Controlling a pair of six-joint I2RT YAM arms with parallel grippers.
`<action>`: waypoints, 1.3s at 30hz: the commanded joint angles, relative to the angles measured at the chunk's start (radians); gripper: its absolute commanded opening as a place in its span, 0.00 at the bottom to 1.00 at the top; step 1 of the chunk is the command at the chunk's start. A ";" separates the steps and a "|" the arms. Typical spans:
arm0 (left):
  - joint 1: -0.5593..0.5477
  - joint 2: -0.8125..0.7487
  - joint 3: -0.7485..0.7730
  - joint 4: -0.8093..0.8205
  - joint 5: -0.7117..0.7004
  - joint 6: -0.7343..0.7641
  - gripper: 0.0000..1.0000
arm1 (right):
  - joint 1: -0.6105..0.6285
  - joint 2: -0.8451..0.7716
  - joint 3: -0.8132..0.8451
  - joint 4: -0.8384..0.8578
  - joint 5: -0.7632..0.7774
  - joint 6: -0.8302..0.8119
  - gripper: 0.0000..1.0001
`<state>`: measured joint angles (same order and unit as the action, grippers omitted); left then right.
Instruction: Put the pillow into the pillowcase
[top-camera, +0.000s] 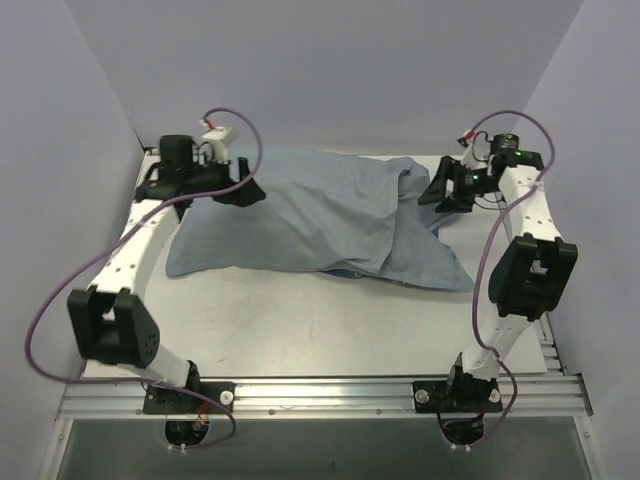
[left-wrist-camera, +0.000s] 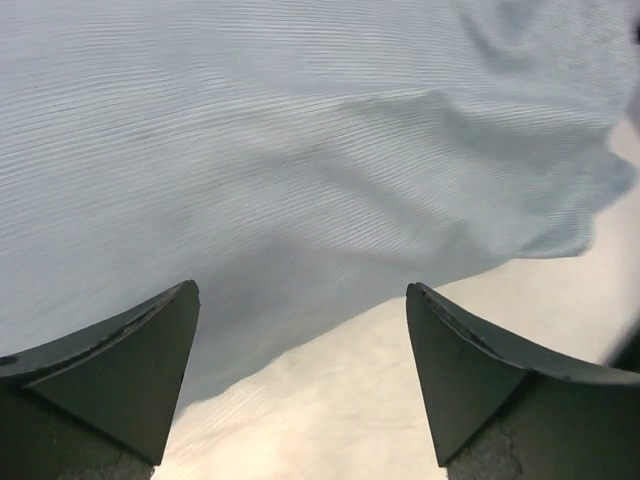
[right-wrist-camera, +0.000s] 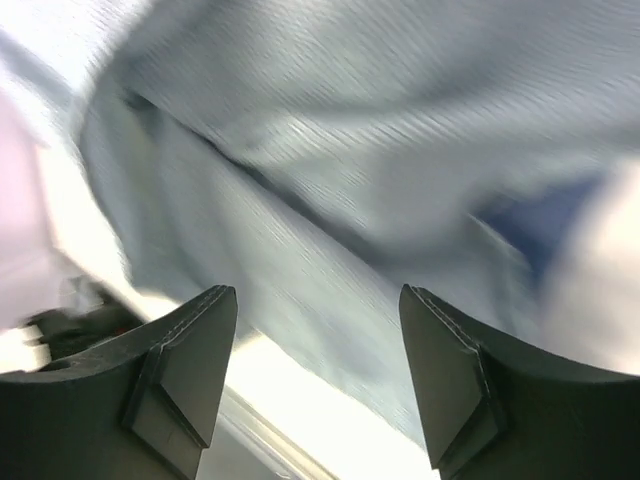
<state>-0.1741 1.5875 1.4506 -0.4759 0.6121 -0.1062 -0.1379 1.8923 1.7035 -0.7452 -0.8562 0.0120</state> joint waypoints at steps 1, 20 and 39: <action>0.160 -0.196 -0.126 -0.090 0.006 0.250 0.93 | -0.037 -0.143 0.044 -0.331 0.181 -0.299 0.67; 0.562 -0.014 -0.443 -0.118 -0.273 0.873 0.98 | -0.091 -0.472 -0.806 0.216 0.502 -0.543 1.00; 0.581 0.206 -0.325 0.046 0.044 0.729 0.27 | -0.014 -0.358 -0.737 0.409 0.474 -0.412 0.17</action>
<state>0.4076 1.7760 1.0630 -0.4919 0.5186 0.6853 -0.1497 1.5948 0.9260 -0.3283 -0.3458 -0.4393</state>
